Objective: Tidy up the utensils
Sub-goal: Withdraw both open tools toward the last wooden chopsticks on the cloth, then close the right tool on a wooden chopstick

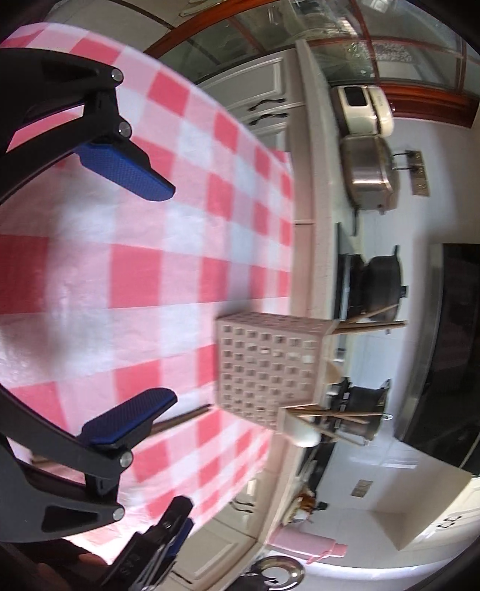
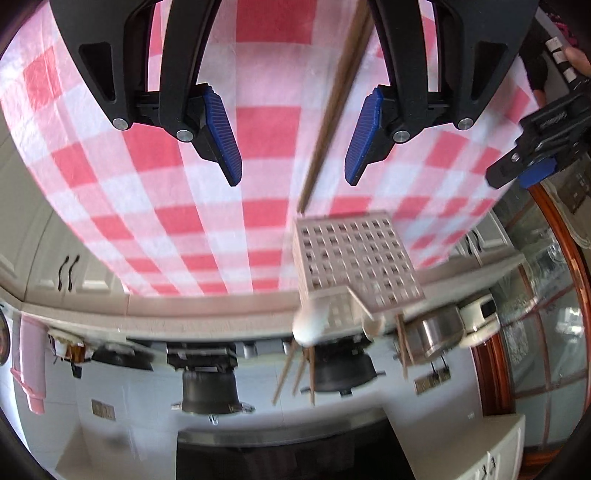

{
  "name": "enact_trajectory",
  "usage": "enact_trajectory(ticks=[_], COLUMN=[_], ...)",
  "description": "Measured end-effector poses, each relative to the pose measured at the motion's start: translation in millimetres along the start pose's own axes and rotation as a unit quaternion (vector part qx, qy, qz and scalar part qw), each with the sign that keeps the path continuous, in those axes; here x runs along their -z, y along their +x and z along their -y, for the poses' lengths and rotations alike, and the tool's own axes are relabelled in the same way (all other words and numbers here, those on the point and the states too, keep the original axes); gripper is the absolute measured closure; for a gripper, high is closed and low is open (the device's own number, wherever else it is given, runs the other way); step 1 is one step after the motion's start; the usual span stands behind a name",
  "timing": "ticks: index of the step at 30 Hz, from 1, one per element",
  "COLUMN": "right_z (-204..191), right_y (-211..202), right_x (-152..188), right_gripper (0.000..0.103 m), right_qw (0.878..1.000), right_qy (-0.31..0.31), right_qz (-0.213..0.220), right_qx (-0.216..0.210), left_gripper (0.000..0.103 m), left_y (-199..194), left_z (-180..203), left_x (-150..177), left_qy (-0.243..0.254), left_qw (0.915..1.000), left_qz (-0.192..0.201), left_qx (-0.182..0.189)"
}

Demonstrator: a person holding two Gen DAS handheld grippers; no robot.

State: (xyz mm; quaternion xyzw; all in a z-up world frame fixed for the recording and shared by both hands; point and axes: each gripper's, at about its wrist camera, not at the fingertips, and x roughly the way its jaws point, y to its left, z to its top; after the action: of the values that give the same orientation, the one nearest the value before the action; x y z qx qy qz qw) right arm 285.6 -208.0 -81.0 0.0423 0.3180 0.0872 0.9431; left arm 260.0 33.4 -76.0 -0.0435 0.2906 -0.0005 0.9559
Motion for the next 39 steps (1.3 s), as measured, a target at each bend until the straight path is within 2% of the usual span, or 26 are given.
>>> enact_trajectory(ticks=[3,8,10,15,24,39], right_z=[0.2,-10.2,-13.5,-20.6,-32.2,-36.5], right_y=[11.2,32.4,42.6,70.2,86.0,104.0], right_x=[5.0,1.1,-1.9,-7.5,-10.9,-17.5], right_gripper=[0.047,0.049,0.052,0.071,0.085,0.087], right_qw=[1.0,0.999,0.999,0.996,0.994,0.99], right_qy=[0.002,-0.011,-0.009,-0.011,-0.029,-0.035], right_qz=[-0.018,-0.039,-0.049,-0.086,-0.104,-0.124], right_qx=[0.005,0.015,0.018,0.033,0.036,0.049], left_gripper=[0.005,0.005,0.005,0.005,0.005,0.005], left_y=[2.8,4.5,5.0,6.7,9.2,10.7], left_z=[2.1,4.2,2.5,-3.5,-9.8,-8.5], left_x=[12.2,21.3,20.3,18.7,19.1,21.9], left_qy=[0.008,0.017,0.014,0.014,0.008,0.009], left_qw=[0.9999,0.9997,0.9997,0.9995,0.9995,0.9994], left_qz=[-0.01,-0.004,-0.003,-0.001,-0.001,-0.006], left_qx=[0.001,-0.017,-0.018,-0.028,-0.031,-0.033])
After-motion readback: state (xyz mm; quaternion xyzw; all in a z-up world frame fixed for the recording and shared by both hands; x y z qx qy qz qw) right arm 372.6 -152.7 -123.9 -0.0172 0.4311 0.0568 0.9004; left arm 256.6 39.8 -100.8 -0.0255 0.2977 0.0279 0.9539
